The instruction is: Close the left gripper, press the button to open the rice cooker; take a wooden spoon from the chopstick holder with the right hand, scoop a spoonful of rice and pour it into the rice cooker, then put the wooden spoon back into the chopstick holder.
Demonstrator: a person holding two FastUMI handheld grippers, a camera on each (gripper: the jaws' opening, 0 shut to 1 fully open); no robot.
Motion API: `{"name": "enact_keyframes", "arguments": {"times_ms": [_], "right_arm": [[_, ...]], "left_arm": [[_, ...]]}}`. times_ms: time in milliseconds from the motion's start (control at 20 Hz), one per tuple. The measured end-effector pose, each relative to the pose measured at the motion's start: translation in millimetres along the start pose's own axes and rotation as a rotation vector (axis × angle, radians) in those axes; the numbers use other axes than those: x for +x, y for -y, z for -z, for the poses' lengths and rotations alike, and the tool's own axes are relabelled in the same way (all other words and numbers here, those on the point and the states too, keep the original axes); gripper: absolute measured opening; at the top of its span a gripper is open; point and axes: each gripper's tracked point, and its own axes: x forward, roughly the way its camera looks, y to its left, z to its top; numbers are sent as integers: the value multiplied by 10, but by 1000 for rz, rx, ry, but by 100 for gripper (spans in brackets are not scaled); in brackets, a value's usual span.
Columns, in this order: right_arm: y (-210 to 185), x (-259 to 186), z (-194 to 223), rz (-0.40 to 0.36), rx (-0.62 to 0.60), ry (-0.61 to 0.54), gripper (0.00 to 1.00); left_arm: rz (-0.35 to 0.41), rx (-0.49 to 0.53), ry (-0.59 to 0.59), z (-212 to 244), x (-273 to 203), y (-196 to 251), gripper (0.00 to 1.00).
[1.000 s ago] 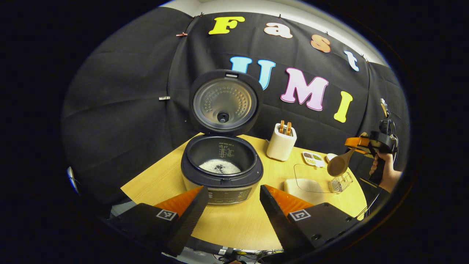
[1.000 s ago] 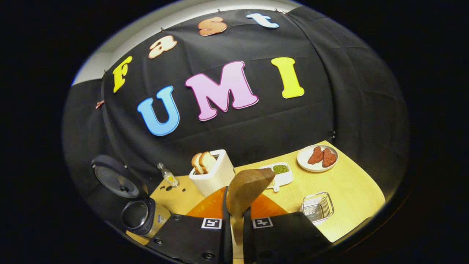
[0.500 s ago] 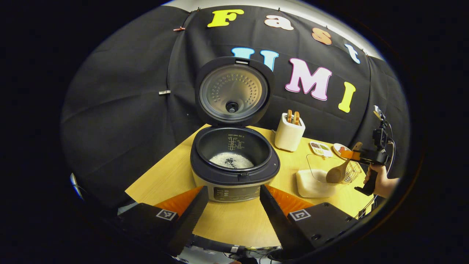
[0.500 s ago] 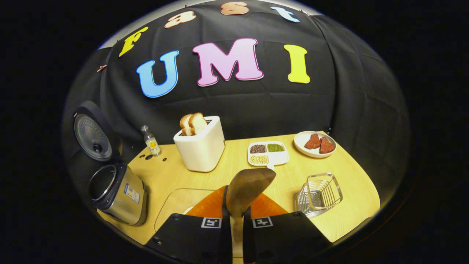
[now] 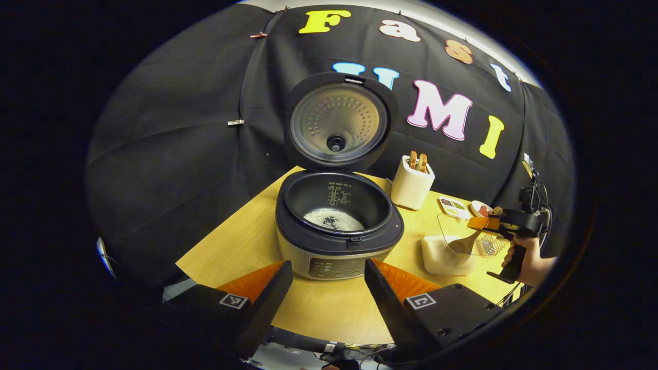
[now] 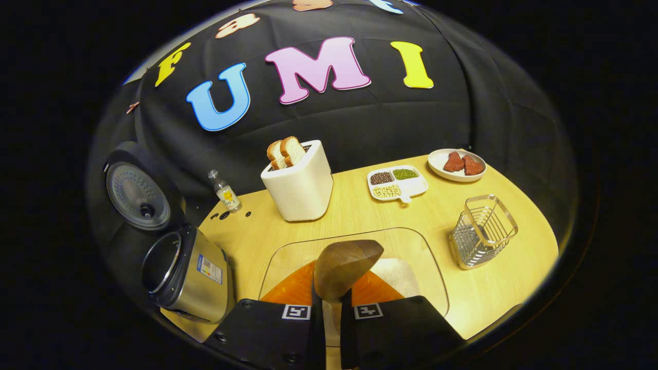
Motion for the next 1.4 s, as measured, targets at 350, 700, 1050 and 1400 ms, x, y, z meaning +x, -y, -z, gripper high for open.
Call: {"name": "enact_keyframes", "arguments": {"times_ms": [350,700,1050,1400], "right_arm": [[-230,-3,27,-23,111,-58,16],[-161,-90,-99,-30,308,-60,16],[357,-253,-192,46,660,-23,16],[483,-408,-423,19,820,0,16]], "left_arm": [[-17,-32,13,-7,-26,-177,93],[2,-36,9,55,-69,-233,96],[27,5,36,-8,-75,-223,96],[49,6,46,-1,-94,-112,96]]}}
